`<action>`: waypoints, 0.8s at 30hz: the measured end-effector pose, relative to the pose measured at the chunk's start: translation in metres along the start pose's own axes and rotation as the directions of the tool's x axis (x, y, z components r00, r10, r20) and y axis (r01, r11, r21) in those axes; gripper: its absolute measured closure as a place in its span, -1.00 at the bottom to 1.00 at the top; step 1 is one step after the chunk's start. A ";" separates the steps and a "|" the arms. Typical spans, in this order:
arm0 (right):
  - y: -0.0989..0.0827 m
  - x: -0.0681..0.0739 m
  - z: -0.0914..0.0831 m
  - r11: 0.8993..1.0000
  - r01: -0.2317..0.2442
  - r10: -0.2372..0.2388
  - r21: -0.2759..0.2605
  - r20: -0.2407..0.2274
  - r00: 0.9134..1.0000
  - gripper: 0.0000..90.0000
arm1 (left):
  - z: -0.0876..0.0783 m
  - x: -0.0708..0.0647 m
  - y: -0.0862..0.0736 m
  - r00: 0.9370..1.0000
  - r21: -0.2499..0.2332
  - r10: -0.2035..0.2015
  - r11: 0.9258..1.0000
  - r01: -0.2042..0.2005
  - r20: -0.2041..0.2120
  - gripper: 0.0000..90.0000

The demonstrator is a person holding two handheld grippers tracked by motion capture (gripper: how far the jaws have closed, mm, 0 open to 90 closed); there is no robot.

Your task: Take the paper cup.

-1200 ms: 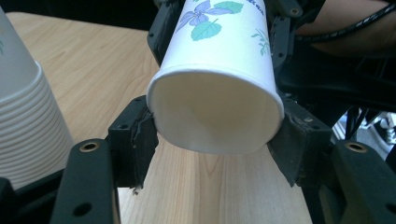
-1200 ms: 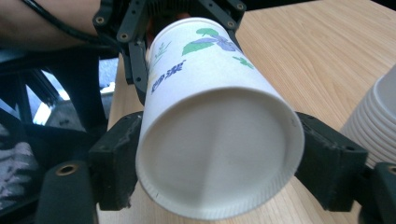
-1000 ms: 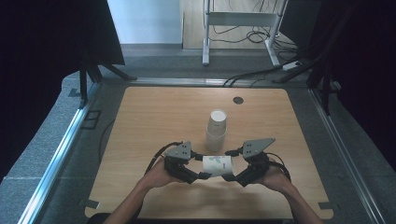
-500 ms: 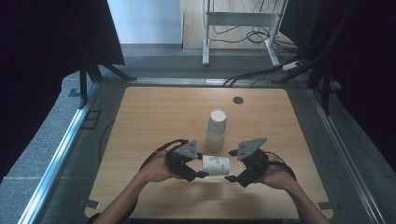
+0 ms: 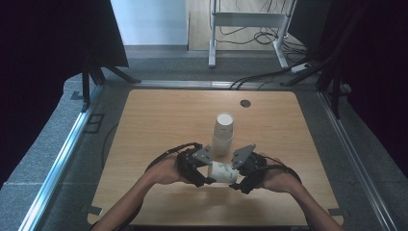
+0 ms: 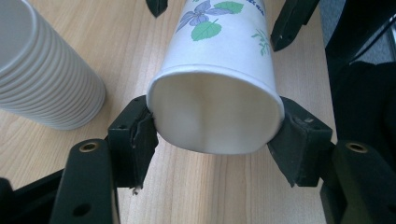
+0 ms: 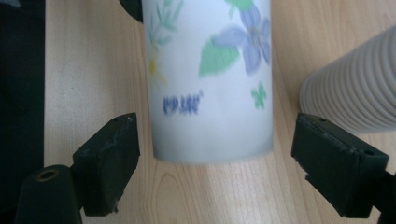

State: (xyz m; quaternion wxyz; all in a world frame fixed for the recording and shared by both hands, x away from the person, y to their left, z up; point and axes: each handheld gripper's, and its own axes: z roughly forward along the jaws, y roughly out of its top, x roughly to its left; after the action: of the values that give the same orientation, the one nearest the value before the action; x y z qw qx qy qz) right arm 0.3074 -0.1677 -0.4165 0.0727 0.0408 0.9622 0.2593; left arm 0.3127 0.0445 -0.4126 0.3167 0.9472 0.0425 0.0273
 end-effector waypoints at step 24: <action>0.016 0.002 0.023 0.989 0.064 -0.063 0.130 -0.016 0.998 -0.48 | 0.011 -0.004 0.018 0.999 0.120 0.044 0.992 -0.044 0.003 -0.22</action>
State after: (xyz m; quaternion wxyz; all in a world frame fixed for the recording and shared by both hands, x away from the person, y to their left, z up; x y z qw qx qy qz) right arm 0.3094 -0.1424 -0.4288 0.0725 0.0132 0.9783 0.1938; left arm 0.3111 0.0232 -0.4103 0.2585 0.9652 0.0231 0.0312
